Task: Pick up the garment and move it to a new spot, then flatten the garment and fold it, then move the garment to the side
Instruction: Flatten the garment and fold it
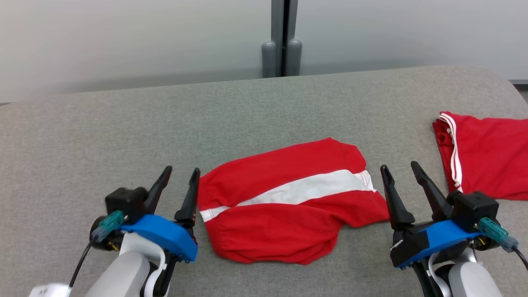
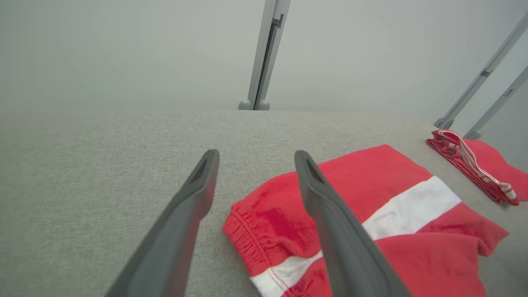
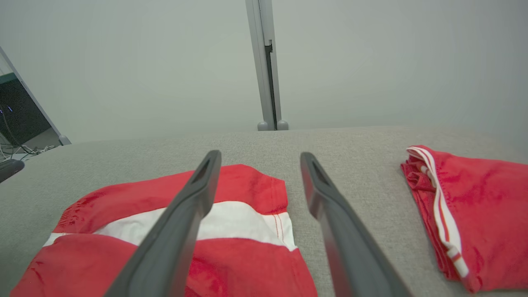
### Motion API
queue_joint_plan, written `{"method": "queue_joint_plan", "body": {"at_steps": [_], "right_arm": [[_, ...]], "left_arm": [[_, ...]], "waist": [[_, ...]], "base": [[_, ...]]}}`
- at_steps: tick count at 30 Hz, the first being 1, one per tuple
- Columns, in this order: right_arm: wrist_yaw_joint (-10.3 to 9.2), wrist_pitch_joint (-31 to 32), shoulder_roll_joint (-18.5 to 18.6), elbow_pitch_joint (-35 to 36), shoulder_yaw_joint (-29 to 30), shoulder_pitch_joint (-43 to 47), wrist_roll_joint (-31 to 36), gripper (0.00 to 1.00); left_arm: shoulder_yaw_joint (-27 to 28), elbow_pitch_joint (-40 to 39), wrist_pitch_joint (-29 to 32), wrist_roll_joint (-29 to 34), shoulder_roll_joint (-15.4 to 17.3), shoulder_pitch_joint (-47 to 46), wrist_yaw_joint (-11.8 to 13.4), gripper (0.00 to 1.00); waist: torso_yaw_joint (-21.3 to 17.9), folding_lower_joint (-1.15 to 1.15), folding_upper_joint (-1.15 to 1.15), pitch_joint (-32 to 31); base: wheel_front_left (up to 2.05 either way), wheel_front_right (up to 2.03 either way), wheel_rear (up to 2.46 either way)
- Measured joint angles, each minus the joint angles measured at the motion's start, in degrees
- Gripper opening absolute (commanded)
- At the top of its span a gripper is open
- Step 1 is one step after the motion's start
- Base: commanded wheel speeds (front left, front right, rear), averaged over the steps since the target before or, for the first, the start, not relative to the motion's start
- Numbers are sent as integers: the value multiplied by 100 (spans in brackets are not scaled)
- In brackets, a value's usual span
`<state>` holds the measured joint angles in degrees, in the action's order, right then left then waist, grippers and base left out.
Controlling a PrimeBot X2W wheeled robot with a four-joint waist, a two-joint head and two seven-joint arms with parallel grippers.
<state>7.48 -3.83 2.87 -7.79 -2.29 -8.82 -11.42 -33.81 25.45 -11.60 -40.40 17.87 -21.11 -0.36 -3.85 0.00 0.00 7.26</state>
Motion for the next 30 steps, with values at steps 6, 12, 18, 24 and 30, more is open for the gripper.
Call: {"method": "queue_joint_plan", "body": {"at_steps": [6, 12, 18, 24, 30], "right_arm": [[0, 98, -1, 121, 151, 123, 82, 100], [0, 148, -1, 172, 267, 244, 75, 100], [0, 175, 0, 189, 272, 388, 48, 100], [0, 176, -1, 176, 249, 580, 26, 100], [0, 209, 0, 198, 247, 673, 18, 100]], "left_arm": [[636, -573, -328, -27, -88, 493, 162, 100], [1647, -1317, -341, 602, -399, 1133, 236, 100], [2031, -1338, -341, 995, -513, 1628, 226, 100], [2083, -1228, -339, 1187, -342, 1909, 259, 100], [2071, -1317, -280, 1218, -281, 2023, 339, 100]], "waist": [[196, 0, 0, -151], [361, 0, 0, -296], [399, 0, 0, -465], [393, 0, 0, -680], [359, 0, 0, -777]], "base": [[0, 0, 0], [0, 0, 0], [0, 0, 0], [0, 0, 0], [0, 0, 0]]}}
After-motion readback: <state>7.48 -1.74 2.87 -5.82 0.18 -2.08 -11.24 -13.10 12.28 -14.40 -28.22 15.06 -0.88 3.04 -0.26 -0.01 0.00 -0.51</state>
